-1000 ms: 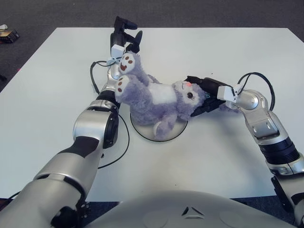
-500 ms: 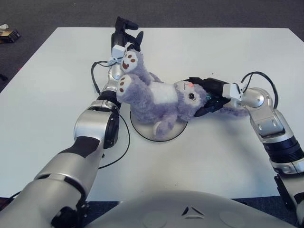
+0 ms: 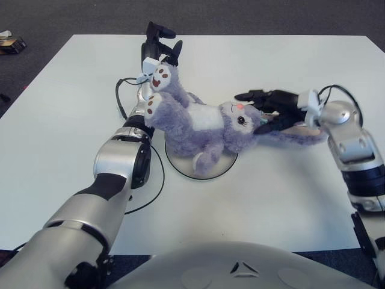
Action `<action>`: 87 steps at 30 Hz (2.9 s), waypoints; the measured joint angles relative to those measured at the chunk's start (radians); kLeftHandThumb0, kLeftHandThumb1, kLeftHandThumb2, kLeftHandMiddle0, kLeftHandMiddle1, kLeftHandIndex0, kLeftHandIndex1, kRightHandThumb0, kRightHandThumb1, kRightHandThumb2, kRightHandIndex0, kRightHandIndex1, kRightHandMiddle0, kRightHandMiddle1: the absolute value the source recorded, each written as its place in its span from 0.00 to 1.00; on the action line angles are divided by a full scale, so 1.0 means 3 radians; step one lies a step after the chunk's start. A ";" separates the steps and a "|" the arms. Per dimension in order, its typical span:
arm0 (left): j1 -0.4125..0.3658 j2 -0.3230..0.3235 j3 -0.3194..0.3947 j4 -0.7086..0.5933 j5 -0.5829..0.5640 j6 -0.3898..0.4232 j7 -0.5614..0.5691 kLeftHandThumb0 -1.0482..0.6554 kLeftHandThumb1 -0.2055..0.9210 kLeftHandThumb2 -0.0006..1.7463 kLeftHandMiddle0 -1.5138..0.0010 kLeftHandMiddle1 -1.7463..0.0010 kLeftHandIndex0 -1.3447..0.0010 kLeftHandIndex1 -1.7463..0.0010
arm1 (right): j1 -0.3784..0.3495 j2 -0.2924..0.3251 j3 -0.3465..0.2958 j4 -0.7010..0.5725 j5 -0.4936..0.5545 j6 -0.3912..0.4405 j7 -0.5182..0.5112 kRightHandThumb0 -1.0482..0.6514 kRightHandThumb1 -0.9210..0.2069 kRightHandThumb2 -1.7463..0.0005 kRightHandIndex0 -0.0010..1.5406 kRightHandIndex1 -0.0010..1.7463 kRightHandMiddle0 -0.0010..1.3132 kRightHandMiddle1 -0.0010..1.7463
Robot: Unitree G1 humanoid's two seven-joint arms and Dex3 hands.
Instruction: Put the doll into the plate.
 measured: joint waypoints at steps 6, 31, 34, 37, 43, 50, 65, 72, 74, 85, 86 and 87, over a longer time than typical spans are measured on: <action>0.0003 0.0002 -0.0016 0.0004 0.0004 0.0000 0.0000 0.41 1.00 0.21 0.67 0.00 0.74 0.09 | -0.0083 -0.0005 -0.0188 -0.0071 0.0113 0.0408 -0.0174 0.14 0.08 1.00 0.23 0.01 0.24 0.02; 0.0024 -0.0003 -0.0058 0.0013 0.0019 0.0000 0.0000 0.41 1.00 0.21 0.67 0.00 0.75 0.09 | -0.0256 0.0016 -0.0615 0.0033 0.0413 0.0403 -0.0543 0.42 0.13 0.99 0.28 0.01 0.31 0.03; 0.0029 0.0001 -0.0058 0.0013 0.0019 0.0000 0.0000 0.41 1.00 0.21 0.67 0.00 0.75 0.09 | -0.0246 0.0049 -0.0709 0.0019 0.0390 0.0324 -0.0744 0.43 0.12 0.99 0.29 0.01 0.33 0.03; 0.0034 0.0001 -0.0058 0.0013 0.0019 0.0000 0.0000 0.41 1.00 0.21 0.67 0.00 0.75 0.09 | -0.0234 0.0053 -0.0742 0.0012 0.0389 0.0287 -0.0831 0.43 0.11 0.99 0.29 0.01 0.34 0.03; 0.0045 -0.0003 -0.0063 0.0013 0.0021 -0.0013 -0.0001 0.55 0.94 0.28 0.74 0.00 0.76 0.17 | -0.0130 0.0110 -0.0776 0.0013 0.0338 0.0128 -0.1041 0.43 0.07 0.98 0.37 0.01 0.40 0.04; 0.0129 0.0015 -0.0064 0.0009 0.0018 -0.0078 -0.0003 0.61 0.91 0.32 0.77 0.00 0.77 0.20 | 0.0111 0.0296 -0.0931 0.0226 0.0192 -0.0238 -0.1564 0.42 0.04 0.99 0.43 0.01 0.45 0.04; 0.0340 0.0046 -0.0042 -0.0110 -0.0024 -0.0246 -0.0153 0.61 0.91 0.32 0.76 0.01 0.79 0.19 | 0.0353 0.0718 -0.1240 0.0703 0.0214 -0.1242 -0.2173 0.43 0.00 0.98 0.66 0.05 0.46 0.35; 0.0430 0.0060 0.0041 -0.0152 -0.0132 -0.0239 -0.0249 0.61 0.91 0.32 0.76 0.01 0.79 0.19 | 0.0464 0.0765 -0.1241 0.0860 0.0181 -0.1473 -0.2279 0.55 0.00 0.98 0.57 0.36 0.48 0.62; 0.0468 0.0054 0.0094 -0.0210 -0.0222 -0.0234 -0.0300 0.61 0.90 0.33 0.76 0.01 0.78 0.19 | 0.0482 0.0811 -0.1243 0.0901 0.0137 -0.1631 -0.2378 0.59 0.00 0.97 0.53 0.47 0.46 0.71; 0.0581 0.0031 0.0166 -0.0341 -0.0356 -0.0162 -0.0382 0.61 0.86 0.37 0.74 0.01 0.78 0.18 | 0.0535 0.0949 -0.1246 0.1113 0.0106 -0.1946 -0.2636 0.61 0.15 0.76 0.46 0.65 0.40 0.82; 0.0596 0.0020 0.0178 -0.0371 -0.0382 -0.0146 -0.0385 0.61 0.86 0.38 0.74 0.01 0.78 0.18 | 0.0532 0.0981 -0.1252 0.1163 0.0096 -0.2028 -0.2697 0.61 0.19 0.69 0.44 0.71 0.36 0.86; 0.0617 -0.0001 0.0202 -0.0410 -0.0418 -0.0119 -0.0386 0.61 0.85 0.38 0.74 0.01 0.77 0.18 | 0.0532 0.1034 -0.1263 0.1244 0.0079 -0.2139 -0.2798 0.61 0.27 0.58 0.41 0.79 0.32 0.91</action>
